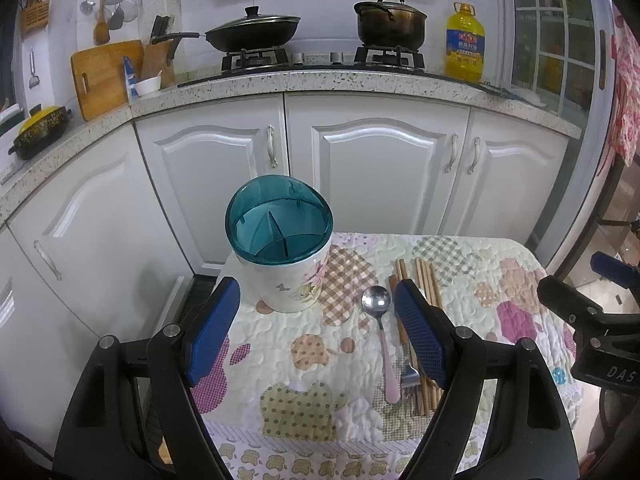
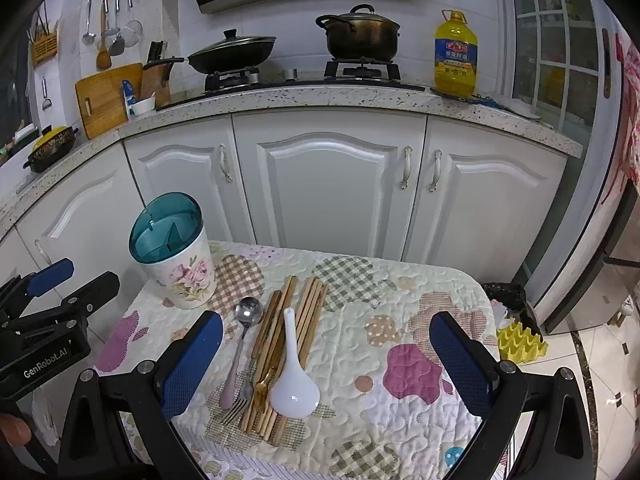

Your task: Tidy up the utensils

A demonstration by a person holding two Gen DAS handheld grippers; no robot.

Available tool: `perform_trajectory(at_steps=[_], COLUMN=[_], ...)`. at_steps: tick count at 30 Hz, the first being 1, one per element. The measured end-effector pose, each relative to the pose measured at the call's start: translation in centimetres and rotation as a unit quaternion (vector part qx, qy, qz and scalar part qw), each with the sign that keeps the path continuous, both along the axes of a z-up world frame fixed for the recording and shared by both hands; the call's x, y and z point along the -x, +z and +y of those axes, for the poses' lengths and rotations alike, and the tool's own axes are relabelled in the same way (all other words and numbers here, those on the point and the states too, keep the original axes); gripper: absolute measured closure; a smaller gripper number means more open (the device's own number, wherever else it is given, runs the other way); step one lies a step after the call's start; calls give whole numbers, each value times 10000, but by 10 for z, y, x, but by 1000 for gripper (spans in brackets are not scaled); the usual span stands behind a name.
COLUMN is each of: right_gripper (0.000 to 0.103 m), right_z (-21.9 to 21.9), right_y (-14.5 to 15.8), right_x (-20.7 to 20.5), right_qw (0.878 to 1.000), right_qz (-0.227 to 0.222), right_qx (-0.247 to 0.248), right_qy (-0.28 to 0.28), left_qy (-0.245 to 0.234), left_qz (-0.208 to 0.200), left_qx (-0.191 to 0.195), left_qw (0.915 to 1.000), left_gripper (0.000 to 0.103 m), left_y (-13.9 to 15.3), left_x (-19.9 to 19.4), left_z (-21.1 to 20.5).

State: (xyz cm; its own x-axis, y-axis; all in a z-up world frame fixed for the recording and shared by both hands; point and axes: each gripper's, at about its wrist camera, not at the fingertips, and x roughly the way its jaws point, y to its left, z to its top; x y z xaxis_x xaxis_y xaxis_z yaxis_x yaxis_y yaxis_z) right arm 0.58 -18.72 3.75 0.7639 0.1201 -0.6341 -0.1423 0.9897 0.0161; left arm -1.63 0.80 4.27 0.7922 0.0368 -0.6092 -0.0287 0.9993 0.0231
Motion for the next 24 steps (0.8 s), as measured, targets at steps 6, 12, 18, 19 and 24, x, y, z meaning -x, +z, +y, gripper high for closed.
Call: perform_trajectory(at_steps=[6, 12, 18, 19, 24], right_gripper=[0, 0, 0, 0, 0], right_z=[-1, -1, -3, -3, -3], right_y=[1, 1, 1, 2, 2], right_x=[-2, -3, -5, -6, -6], right_qw=[10000, 10000, 10000, 10000, 9999], right_qz=[-21, -11, -12, -14, -16], right_qx=[15, 43, 48, 51, 73], right_qy=[-19, -42, -79, -73, -78], left_qy=[-25, -80, -132, -127, -149], left_qz=[-39, -62, -56, -59, 36], left_qx=[13, 48, 66, 73, 73], left_qw=[10000, 9999, 9999, 9999, 9999], left_gripper=[25, 25, 25, 25, 25], left_y=[4, 7, 9, 9, 4], left_x=[0, -1, -4, -4, -6], left_z=[-1, -3, -6, -6, -6])
